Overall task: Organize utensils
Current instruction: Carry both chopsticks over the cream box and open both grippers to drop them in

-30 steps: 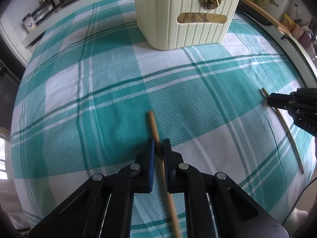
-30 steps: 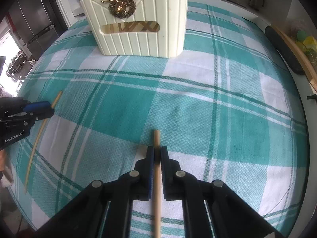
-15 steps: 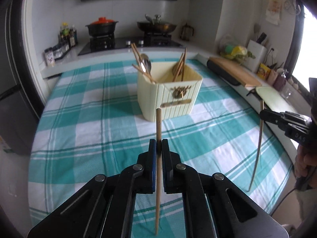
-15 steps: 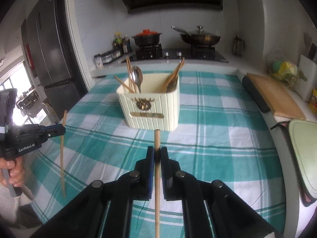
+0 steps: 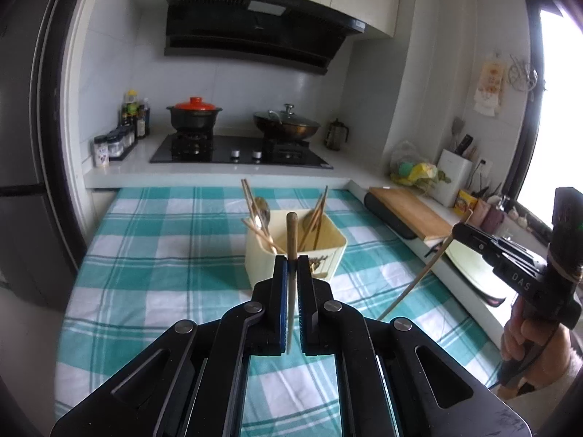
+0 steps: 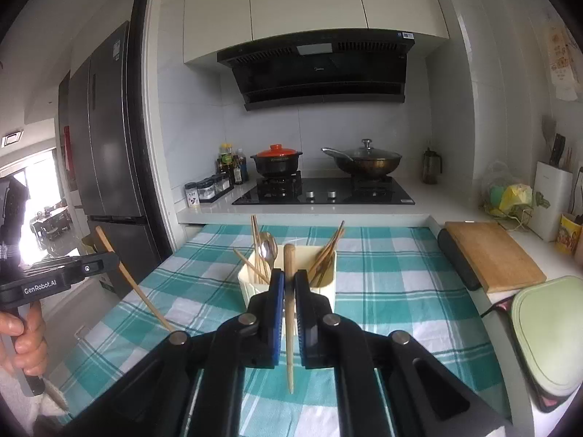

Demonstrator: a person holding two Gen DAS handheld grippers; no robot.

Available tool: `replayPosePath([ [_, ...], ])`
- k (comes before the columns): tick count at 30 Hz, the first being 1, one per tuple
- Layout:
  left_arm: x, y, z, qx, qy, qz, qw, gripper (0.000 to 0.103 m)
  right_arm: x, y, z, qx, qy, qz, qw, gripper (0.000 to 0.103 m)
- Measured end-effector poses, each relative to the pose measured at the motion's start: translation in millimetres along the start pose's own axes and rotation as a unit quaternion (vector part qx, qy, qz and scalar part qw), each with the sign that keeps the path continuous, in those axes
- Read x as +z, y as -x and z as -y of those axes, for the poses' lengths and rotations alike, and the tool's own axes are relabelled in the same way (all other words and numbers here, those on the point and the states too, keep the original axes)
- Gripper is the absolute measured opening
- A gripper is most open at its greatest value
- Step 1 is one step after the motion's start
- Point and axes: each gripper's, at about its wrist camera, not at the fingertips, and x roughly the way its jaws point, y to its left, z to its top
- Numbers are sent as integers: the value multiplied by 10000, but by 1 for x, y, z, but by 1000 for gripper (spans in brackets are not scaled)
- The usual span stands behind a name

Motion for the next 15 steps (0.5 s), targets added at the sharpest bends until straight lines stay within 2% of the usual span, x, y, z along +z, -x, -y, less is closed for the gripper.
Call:
replayPosePath([
  [5,39,8,-2,-119,10,270,9996,3,44,-8,-2,-66,322,257,9991,6],
  [8,68,7,1,-39,-89,516,9986,3,74,-19,-3,-75,485,366,9981,6],
  [12,102,-8,6,42,-164,810,9966,3,106,-39,0,-45,519,477,9975,6],
  [15,121,-33,11,107,-195,861,9960,3,119,-58,-2,-29,632,550,9965,6],
])
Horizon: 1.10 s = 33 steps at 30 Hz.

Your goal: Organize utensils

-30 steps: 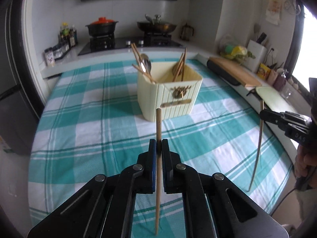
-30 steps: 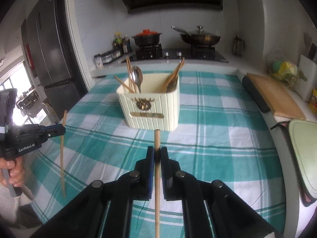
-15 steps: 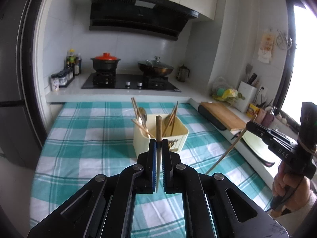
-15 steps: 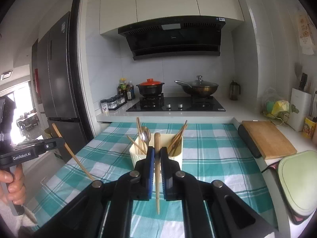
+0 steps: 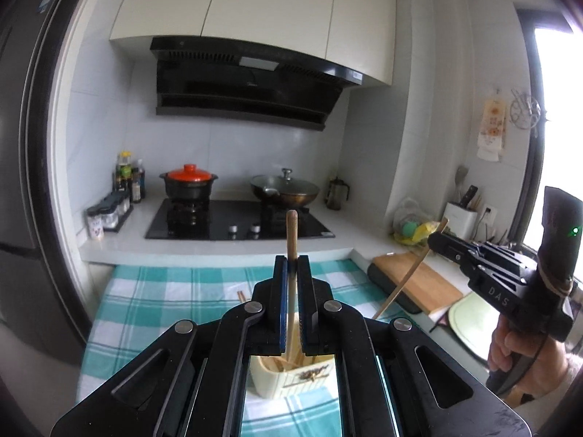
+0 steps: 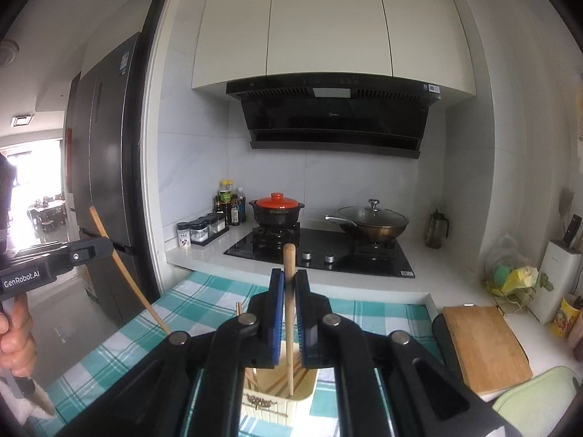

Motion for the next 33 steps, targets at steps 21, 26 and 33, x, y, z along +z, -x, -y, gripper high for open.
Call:
replayPosePath([
  [21,-78,-204,-15,102,390,-1882,9813,31,-103,-188,32,482,-725,-2305,9692,25],
  [26,-76,-172,-26,334,280,-1582,9864,73,-94,-167,39,431,-931,-1851,9773,50],
  [33,-90,-80,-1,1224,-749,-1029,9843,102,-79,-93,25,200,-703,-1289,9890,68],
])
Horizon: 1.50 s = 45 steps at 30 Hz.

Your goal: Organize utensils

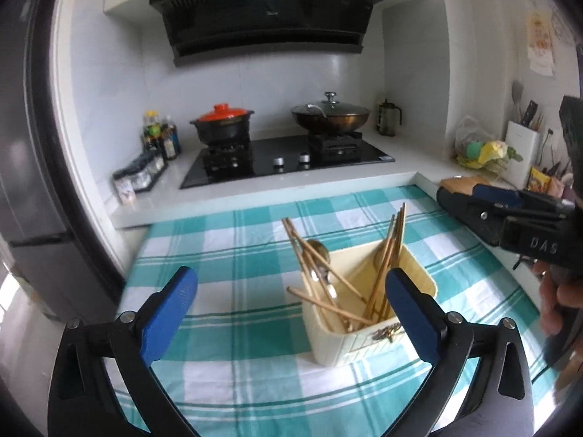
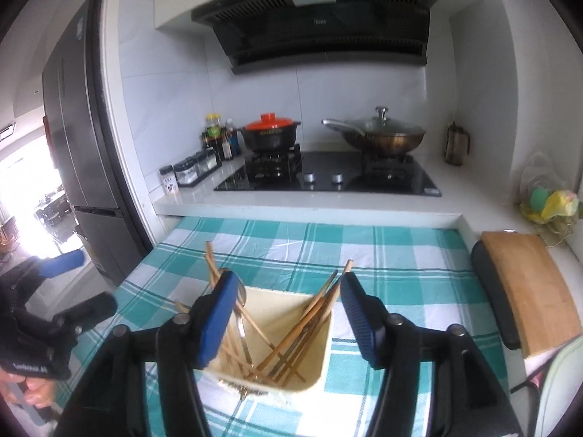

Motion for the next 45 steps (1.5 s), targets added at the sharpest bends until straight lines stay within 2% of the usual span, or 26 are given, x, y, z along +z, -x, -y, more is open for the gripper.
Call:
replayPosePath([
  [3,-26,33,10,389,-111,178,9990,102,-20,35,-9,-40,-73,97,9999,80],
  [9,-68,69,19,222,329,65,9992,102,-69,83,-15,-17,-560,-124,9984,81],
  [14,-85,101,33,371,143,186,9990,102,-104,120,-20,-325,-730,-59,9968,84],
  [18,-96,125,37,399,179,324,9985,102,-120,145,-26,-484,-778,100,9957,85],
  [30,-112,154,25,418,309,169,9985,102,-140,176,-70,-934,75,437,9946,85],
  [34,-112,160,19,389,504,-30,9980,102,-137,182,-77,-832,89,373,9958,85],
  [41,-109,173,15,273,600,-128,9977,103,-131,198,-94,-868,333,350,9951,85],
  [45,-108,173,14,386,605,-155,9973,102,-129,202,-96,-789,293,358,9958,85],
])
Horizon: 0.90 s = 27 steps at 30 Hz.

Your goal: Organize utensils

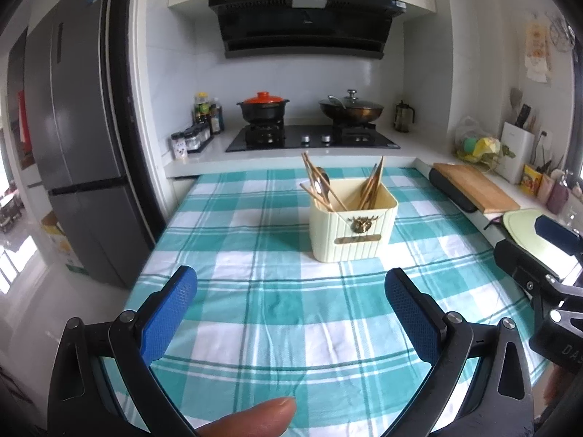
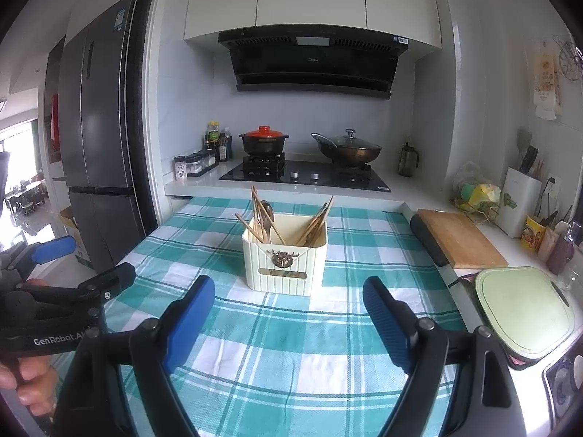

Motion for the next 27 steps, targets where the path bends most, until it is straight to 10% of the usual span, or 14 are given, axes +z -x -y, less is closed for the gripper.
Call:
replayPosePath([
  [27,-2,-3,-3,99,-29,-62,9999,102,-3,-2,-10,71,129,-159,9998,85],
])
